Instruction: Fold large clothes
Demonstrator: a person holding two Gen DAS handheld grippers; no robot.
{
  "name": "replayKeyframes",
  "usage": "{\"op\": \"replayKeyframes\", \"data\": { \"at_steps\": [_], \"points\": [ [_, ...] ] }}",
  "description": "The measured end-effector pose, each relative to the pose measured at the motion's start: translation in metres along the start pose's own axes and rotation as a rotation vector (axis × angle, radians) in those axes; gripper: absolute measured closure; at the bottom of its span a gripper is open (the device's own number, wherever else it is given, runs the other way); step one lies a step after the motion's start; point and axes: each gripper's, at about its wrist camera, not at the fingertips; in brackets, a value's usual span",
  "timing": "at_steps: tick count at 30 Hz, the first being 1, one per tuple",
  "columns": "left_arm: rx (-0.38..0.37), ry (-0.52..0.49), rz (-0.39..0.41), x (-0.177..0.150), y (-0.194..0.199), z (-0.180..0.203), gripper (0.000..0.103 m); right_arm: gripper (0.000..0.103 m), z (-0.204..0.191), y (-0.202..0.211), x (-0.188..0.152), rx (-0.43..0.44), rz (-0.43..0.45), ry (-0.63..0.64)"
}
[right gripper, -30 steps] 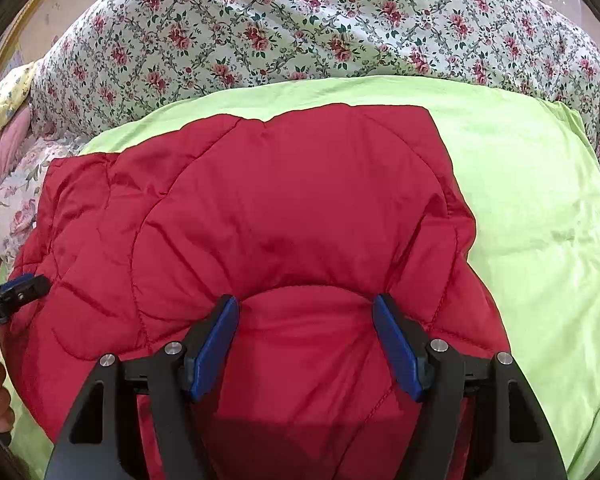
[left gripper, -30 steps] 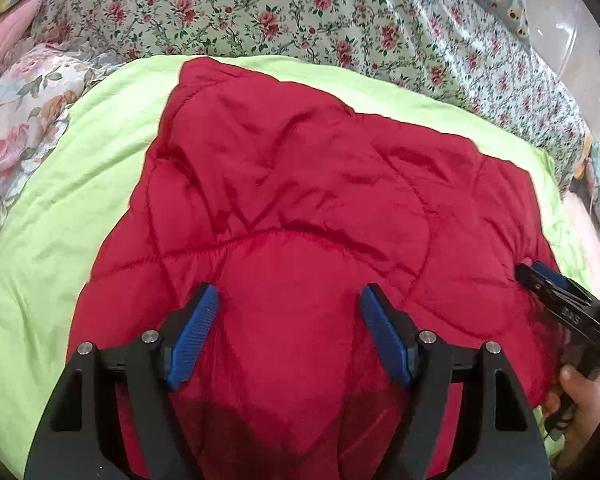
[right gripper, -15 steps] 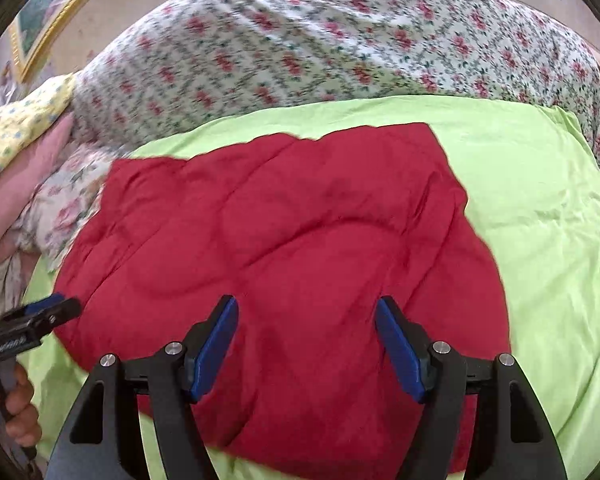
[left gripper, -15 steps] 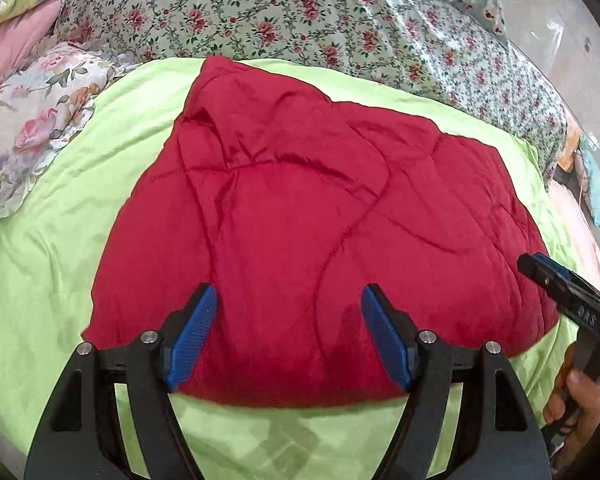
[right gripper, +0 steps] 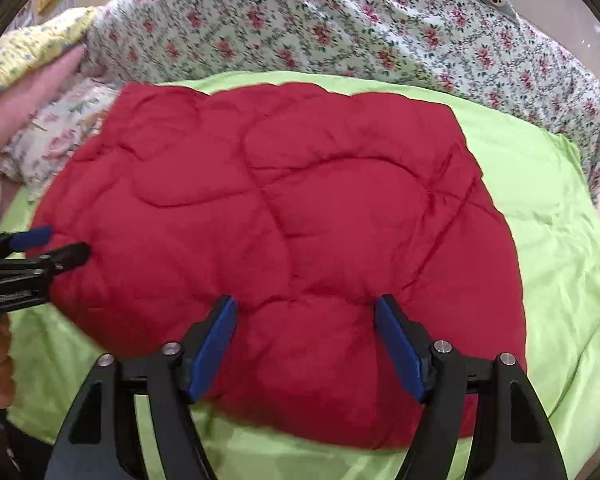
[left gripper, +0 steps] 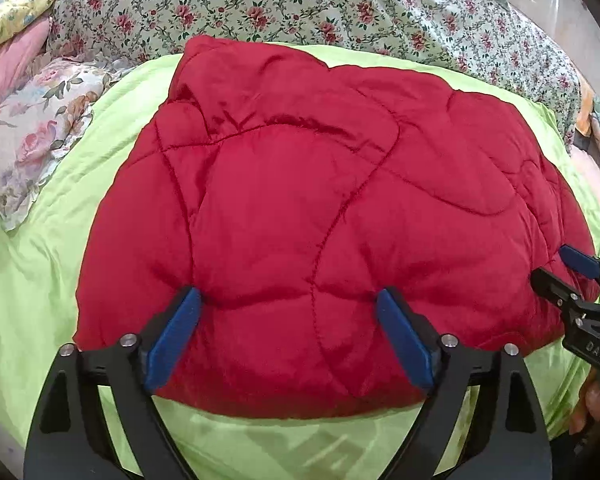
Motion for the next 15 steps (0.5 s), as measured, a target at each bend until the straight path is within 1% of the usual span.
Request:
{"op": "replayKeyframes", "data": {
  "at_steps": [5, 15],
  "points": [
    [0.005, -0.006, 0.009, -0.001, -0.002, -0.001, 0.009, 0.028, 0.011, -0.011, -0.004, -0.026, 0.015, -0.028],
    [0.020, -0.014, 0.021, -0.003, -0.003, 0.000, 0.008, 0.027, 0.017, -0.008, -0.010, -0.017, 0.051, -0.063]
  ]
}}
Point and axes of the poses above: each gripper's, at about its wrist camera, not at the fingertips, and y roughly against the way its jaws point, z to its right, x to its top, and after that the axes turned 14 degrees about z, right-handed
